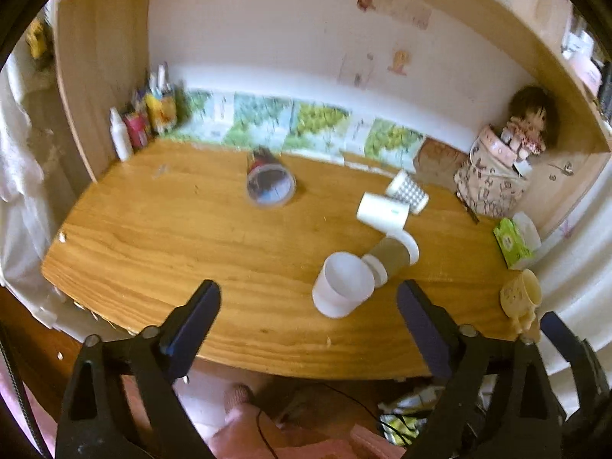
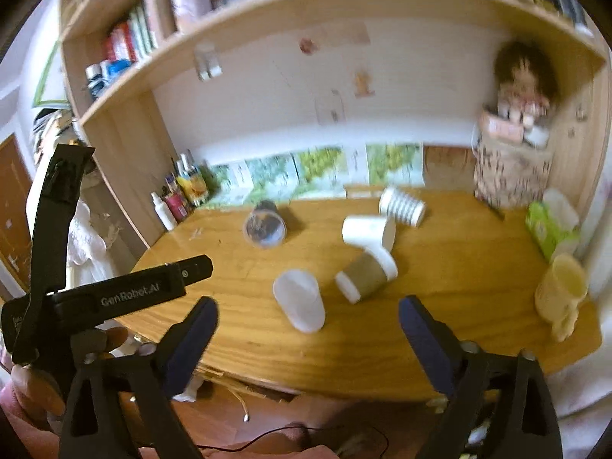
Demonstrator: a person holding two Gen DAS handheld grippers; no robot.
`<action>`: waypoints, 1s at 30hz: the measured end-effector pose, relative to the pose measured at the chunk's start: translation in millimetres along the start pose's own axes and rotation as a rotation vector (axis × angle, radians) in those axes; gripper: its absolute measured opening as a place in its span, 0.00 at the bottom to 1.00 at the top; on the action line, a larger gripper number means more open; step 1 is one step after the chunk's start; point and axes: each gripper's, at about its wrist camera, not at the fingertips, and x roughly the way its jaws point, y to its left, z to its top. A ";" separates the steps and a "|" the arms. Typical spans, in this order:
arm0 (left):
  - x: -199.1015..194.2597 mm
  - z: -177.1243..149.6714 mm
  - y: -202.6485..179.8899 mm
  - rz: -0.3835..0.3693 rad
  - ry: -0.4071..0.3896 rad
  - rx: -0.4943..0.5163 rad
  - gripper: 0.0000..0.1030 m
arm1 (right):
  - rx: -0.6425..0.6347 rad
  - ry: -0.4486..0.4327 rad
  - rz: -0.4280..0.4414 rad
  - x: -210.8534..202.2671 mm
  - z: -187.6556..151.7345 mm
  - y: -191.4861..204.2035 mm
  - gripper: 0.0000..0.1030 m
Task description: Flip cup upright
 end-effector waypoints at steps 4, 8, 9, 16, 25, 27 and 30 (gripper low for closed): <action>-24.5 -7.2 -5.0 0.065 -0.132 0.012 0.99 | 0.002 -0.052 -0.020 -9.5 0.1 -6.1 0.99; -40.7 -11.0 -5.4 0.117 -0.242 0.008 0.99 | -0.027 -0.098 -0.048 -21.2 0.2 -5.5 0.99; -43.4 -11.4 -6.2 0.125 -0.261 0.008 0.99 | -0.037 -0.111 -0.053 -24.7 0.3 -4.9 0.99; -50.8 -14.4 -20.2 0.148 -0.321 0.046 0.99 | -0.019 -0.161 -0.083 -35.4 -3.5 -12.1 0.99; -54.3 -17.1 -30.1 0.151 -0.346 0.080 0.99 | 0.001 -0.173 -0.092 -33.7 -2.5 -21.2 0.99; -54.9 -16.3 -31.3 0.153 -0.354 0.087 0.99 | -0.001 -0.170 -0.090 -31.5 -1.3 -21.5 0.99; -55.0 -14.3 -32.4 0.157 -0.367 0.099 0.99 | 0.004 -0.161 -0.094 -27.1 0.9 -22.8 0.99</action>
